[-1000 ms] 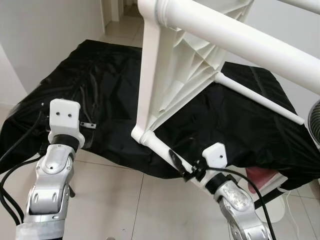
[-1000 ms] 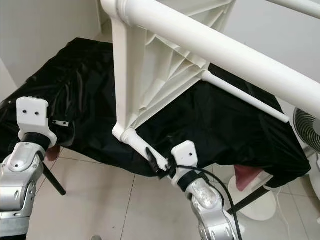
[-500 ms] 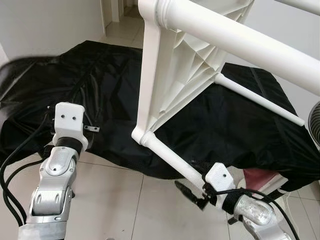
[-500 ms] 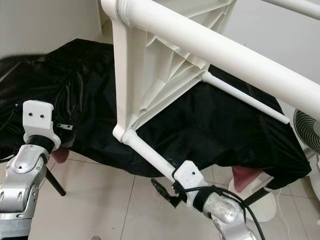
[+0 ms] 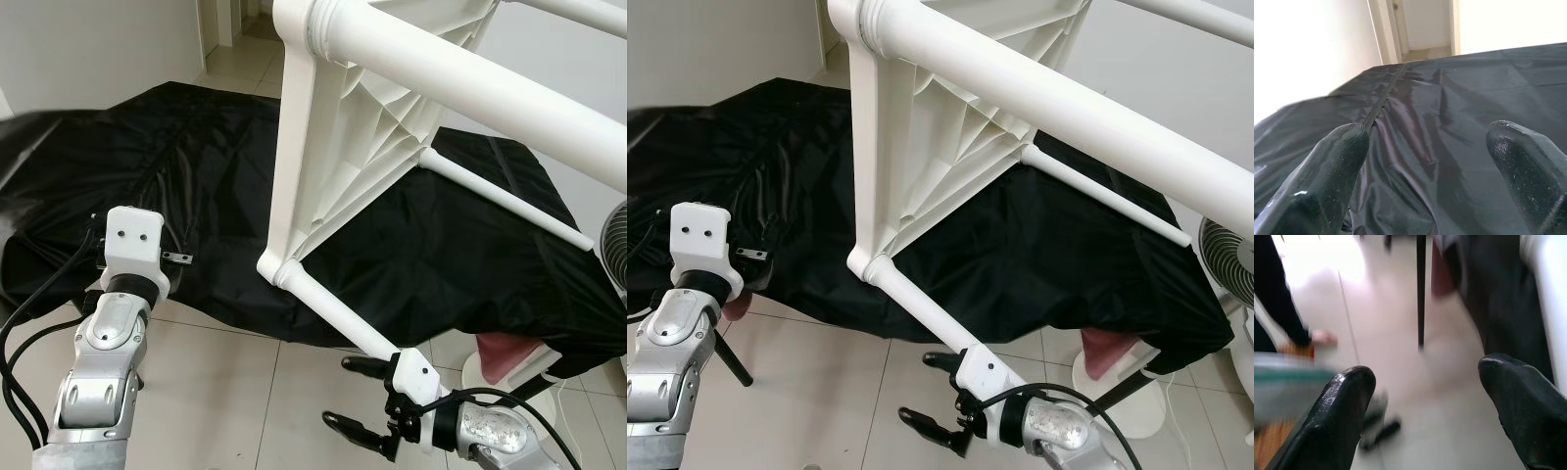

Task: Building children table

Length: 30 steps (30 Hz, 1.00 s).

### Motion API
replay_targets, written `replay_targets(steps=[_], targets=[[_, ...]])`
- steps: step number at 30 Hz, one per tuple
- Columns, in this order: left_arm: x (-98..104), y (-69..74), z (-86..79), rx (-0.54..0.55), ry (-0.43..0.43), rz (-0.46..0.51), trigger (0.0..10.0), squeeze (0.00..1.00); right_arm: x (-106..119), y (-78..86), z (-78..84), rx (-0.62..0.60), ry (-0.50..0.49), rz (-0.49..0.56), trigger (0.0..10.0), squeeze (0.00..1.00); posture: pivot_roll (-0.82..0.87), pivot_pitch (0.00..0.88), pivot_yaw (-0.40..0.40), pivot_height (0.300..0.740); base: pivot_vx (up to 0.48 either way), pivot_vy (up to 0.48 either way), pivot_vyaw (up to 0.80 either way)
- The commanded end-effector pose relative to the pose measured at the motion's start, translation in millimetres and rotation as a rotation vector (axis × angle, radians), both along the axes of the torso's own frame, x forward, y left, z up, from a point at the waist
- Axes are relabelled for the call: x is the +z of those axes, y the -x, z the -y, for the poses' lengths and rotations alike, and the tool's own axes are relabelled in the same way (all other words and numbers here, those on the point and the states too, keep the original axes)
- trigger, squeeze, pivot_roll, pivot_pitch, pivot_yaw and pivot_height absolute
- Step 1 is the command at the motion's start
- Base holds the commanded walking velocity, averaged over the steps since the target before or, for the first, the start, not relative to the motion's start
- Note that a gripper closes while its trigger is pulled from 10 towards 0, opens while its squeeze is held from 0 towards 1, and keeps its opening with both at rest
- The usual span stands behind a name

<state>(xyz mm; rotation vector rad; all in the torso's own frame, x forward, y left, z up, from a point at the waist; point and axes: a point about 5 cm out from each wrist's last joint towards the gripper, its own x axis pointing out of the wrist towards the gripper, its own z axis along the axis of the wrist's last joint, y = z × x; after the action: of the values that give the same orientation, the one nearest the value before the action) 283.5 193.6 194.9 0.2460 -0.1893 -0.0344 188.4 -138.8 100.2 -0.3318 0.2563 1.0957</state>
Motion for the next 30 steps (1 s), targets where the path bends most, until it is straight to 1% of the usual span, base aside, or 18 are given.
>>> replay_targets(steps=[1,2,6,9,10,13,15,16,17,18,19,21,24,26,27,28,29,30], targets=[[-3.4,0.9,0.3,-0.002,-0.003,-0.018,10.0,0.0,-9.5,1.9,5.9,-0.006,0.055,-0.042,10.0,0.0,-0.03,0.033,-0.052,0.74,0.0,0.0,0.0],[-3.5,1.1,-0.3,-0.001,-0.003,-0.018,10.0,0.0,-12.6,2.8,8.7,-0.011,0.074,-0.05,10.0,0.0,-0.02,0.035,-0.051,0.74,0.0,0.0,0.0],[-3.8,1.7,-0.9,0.0,-0.004,-0.02,10.0,0.0,-15.1,3.0,12.5,-0.028,0.085,-0.072,10.0,0.0,-0.03,0.036,-0.048,0.74,0.0,0.0,0.0],[-4.3,1.9,-0.4,-0.001,-0.004,-0.022,10.0,0.0,-13.9,-2.3,17.2,-0.072,0.097,-0.073,10.0,0.0,-0.03,0.036,-0.048,0.74,0.0,0.0,0.0],[-4.4,1.4,-0.1,-0.004,-0.004,-0.023,10.0,0.0,-10.4,-13.9,24.2,-0.159,0.128,-0.042,10.0,0.0,-0.03,0.038,-0.047,0.74,0.0,0.0,0.0],[-4.3,0.9,-0.4,-0.004,-0.004,-0.024,10.0,0.0,-9.2,-18.6,27.4,-0.197,0.143,-0.038,10.0,0.0,-0.03,0.039,-0.045,0.74,0.0,0.0,0.0],[-4.3,0.3,-0.2,-0.006,-0.002,-0.024,10.0,0.0,-4.0,-29.9,36.4,-0.267,0.178,0.001,10.0,0.0,-0.03,0.042,-0.042,0.74,0.0,0.0,0.0],[-4.3,0.3,-0.2,-0.006,-0.002,-0.024,10.0,0.0,-4.0,-29.9,36.4,-0.267,0.178,0.001,10.0,0.0,-0.03,0.042,-0.042,0.74,0.0,0.0,0.0],[-4.3,0.1,0.0,-0.007,-0.002,-0.024,10.0,0.0,-2.0,-34.3,40.4,-0.295,0.193,0.016,10.0,0.0,-0.03,0.042,-0.042,0.74,0.0,0.0,0.0],[-4.4,0.0,0.6,-0.009,-0.002,-0.025,10.0,0.0,3.3,-42.7,46.1,-0.343,0.208,0.049,10.0,0.0,-0.04,0.046,-0.04,0.74,0.0,0.0,0.0],[-4.4,0.0,0.6,-0.009,-0.002,-0.025,10.0,0.0,3.3,-42.7,46.1,-0.343,0.208,0.049,10.0,0.0,-0.04,0.046,-0.04,0.74,0.0,0.0,0.0],[-4.5,-0.2,1.1,-0.012,-0.002,-0.027,10.0,0.0,11.0,-54.9,53.7,-0.416,0.224,0.093,10.0,0.0,-0.03,0.049,-0.039,0.74,0.0,0.0,0.0],[-4.1,-0.4,1.2,-0.013,-0.001,-0.028,10.0,0.0,16.4,-69.2,63.2,-0.521,0.243,0.127,10.0,0.0,-0.03,0.051,-0.038,0.74,0.0,0.0,0.0],[-4.1,-0.3,1.3,-0.013,-0.001,-0.028,10.0,0.0,16.8,-71.7,65.2,-0.541,0.25,0.133,10.0,0.0,-0.03,0.051,-0.038,0.74,0.0,0.0,0.0],[-3.9,-0.2,1.3,-0.013,-0.001,-0.028,10.0,0.0,17.5,-78.7,69.8,-0.602,0.26,0.142,10.0,0.0,-0.03,0.055,-0.035,0.74,0.0,0.0,0.0],[-3.9,-0.2,1.3,-0.013,-0.001,-0.028,10.0,0.0,17.5,-78.7,69.8,-0.602,0.26,0.142,10.0,0.0,-0.03,0.055,-0.035,0.74,0.0,0.0,0.0],[-3.7,-0.1,1.2,-0.013,-0.002,-0.028,10.0,0.0,18.6,-84.8,74.1,-0.656,0.271,0.161,10.0,0.0,-0.03,0.056,-0.033,0.74,0.0,0.0,0.0],[-3.7,-0.1,1.2,-0.013,-0.002,-0.028,10.0,0.0,18.6,-84.8,74.1,-0.656,0.271,0.161,10.0,0.0,-0.03,0.056,-0.033,0.74,0.0,0.0,0.0]])
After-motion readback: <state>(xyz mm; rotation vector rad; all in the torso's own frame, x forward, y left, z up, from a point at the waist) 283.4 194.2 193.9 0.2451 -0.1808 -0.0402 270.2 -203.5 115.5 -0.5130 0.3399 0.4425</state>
